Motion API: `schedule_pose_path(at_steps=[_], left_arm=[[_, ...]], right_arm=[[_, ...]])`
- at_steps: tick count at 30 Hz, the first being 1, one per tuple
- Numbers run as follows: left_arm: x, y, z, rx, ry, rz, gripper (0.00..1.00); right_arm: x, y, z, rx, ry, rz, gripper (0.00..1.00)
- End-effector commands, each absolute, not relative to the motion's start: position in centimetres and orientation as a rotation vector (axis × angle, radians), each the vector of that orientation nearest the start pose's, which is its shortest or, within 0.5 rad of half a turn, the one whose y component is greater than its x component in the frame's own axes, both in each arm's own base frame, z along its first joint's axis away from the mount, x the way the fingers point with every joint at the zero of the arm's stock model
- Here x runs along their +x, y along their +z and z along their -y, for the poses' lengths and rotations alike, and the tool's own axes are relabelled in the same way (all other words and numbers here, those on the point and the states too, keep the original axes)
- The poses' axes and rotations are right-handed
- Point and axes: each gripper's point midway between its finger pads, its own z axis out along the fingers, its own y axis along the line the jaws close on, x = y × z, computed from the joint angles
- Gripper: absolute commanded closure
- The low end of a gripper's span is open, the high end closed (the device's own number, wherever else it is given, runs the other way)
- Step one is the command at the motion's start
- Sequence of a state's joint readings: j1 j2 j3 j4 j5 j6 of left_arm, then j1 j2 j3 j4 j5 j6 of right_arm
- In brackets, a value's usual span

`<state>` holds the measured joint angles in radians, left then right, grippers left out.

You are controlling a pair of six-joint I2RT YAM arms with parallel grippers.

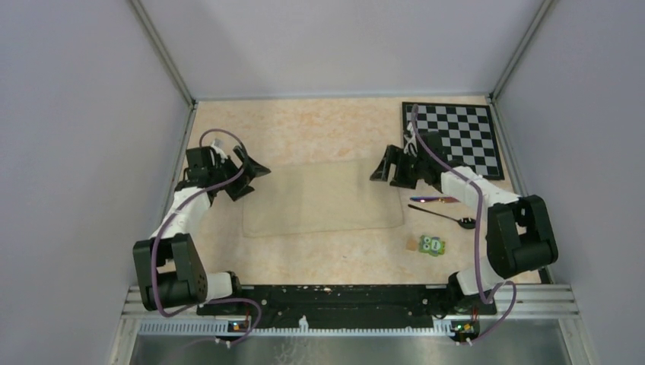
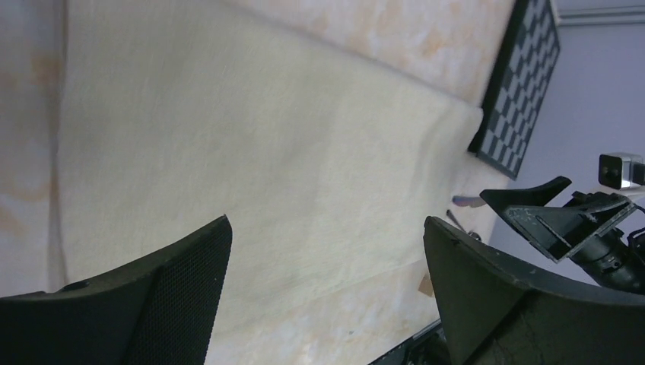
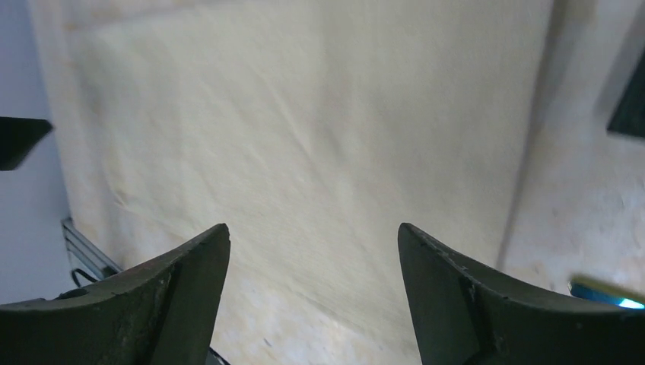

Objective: Fold the napkin into a case and place the utensils inside
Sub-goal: Smooth out the rectangle-folded napkin at the center of the board.

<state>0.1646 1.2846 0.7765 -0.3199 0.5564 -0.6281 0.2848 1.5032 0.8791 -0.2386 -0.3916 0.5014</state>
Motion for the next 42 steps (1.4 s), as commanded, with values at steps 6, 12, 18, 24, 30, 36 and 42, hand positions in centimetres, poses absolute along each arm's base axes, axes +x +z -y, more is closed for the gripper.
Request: schedule_pose_path(at_steps=[6,12,18,24,30,36,42], left_arm=[[41.1,14.1,6.0,-0.570,-1.007,-2.110,0.01],[43.7,11.4,5.1,-0.599,-0.973,-2.126,0.01],[44.3,7.4,4.3,-0.641,-0.925,-2.174,0.01],[43.7,5.6,1.8,-0.741,-0.798,-2.232,0.01],[44.4,9.6,3.4,-0.686,-0.928,-2.202,0.01],[44.9,9.7,3.0,-0.659,-0.903,-2.255,0.01],[45.1,6.7,1.6,-0.731,-0.881,-2.288,0.01]], right_arm=[[42.6,13.7,-22.1,0.086,1.042,-2.189,0.19],[46.3,12.1,-22.4,0.126,1.097,-2.130,0.20],[47.5,8.6,-20.9,0.155,1.013,-2.148,0.20],[47.9,6.4,-18.0,0.225,0.961,-2.191,0.20],[47.8,10.9,-18.5,0.132,0.959,-2.114,0.20],[45.4,13.6,-24.5,0.003,1.113,-2.039,0.20],[45.7,9.9,-25.1,0.041,1.161,-2.111,0.20]])
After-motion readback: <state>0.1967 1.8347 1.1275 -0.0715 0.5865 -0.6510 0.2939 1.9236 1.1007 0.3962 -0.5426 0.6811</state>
